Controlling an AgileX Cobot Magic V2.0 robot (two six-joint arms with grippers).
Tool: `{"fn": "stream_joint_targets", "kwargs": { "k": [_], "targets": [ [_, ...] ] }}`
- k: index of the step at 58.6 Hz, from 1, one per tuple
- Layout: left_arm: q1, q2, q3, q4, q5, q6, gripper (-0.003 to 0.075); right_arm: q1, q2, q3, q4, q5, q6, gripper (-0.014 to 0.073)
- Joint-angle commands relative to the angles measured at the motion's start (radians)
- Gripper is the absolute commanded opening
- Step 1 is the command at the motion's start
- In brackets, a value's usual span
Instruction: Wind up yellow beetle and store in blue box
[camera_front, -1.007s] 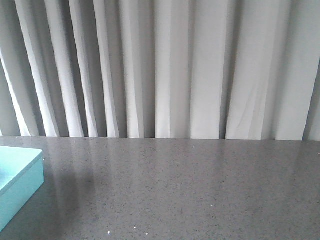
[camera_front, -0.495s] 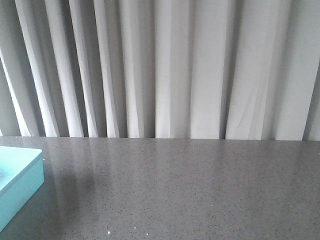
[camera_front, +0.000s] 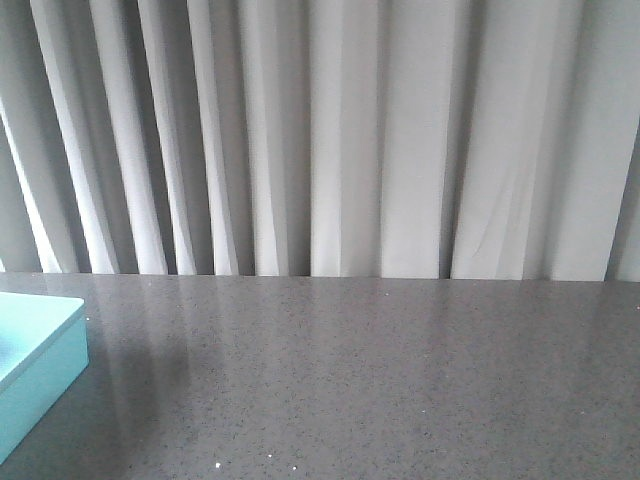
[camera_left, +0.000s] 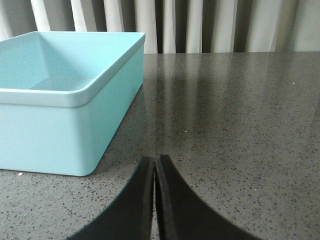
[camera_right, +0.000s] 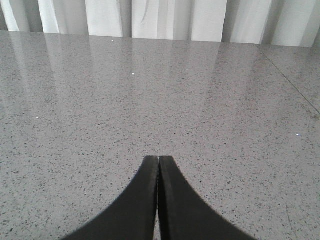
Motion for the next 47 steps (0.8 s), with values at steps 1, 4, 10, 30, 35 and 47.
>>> {"fn": "stream_joint_targets", "kwargs": {
  "k": [1, 4, 10, 30, 35, 47],
  "targets": [
    [-0.006, 0.003, -0.014, -0.003, -0.073, -0.007, -0.0006, -0.002, 0.022, -0.015, 0.001, -0.094, -0.001, -0.0007],
    [-0.006, 0.003, -0.014, -0.003, -0.073, -0.007, -0.0006, -0.002, 0.017, 0.015, 0.006, -0.133, -0.001, -0.0007],
    [-0.006, 0.003, -0.014, -0.003, -0.072, -0.007, -0.0006, -0.002, -0.007, 0.132, 0.032, -0.249, -0.001, -0.0007],
    [-0.006, 0.003, -0.014, -0.003, -0.069, -0.007, -0.0006, -0.002, -0.021, 0.405, 0.034, -0.422, -0.001, -0.0007],
    [-0.006, 0.003, -0.014, -0.003, -0.066, -0.007, -0.0006, -0.002, -0.039, 0.406, 0.001, -0.423, -0.001, -0.0007],
    [-0.006, 0.003, -0.014, -0.003, -0.066, -0.007, -0.0006, -0.002, -0.067, 0.406, -0.028, -0.618, -0.001, -0.0007]
  ]
}}
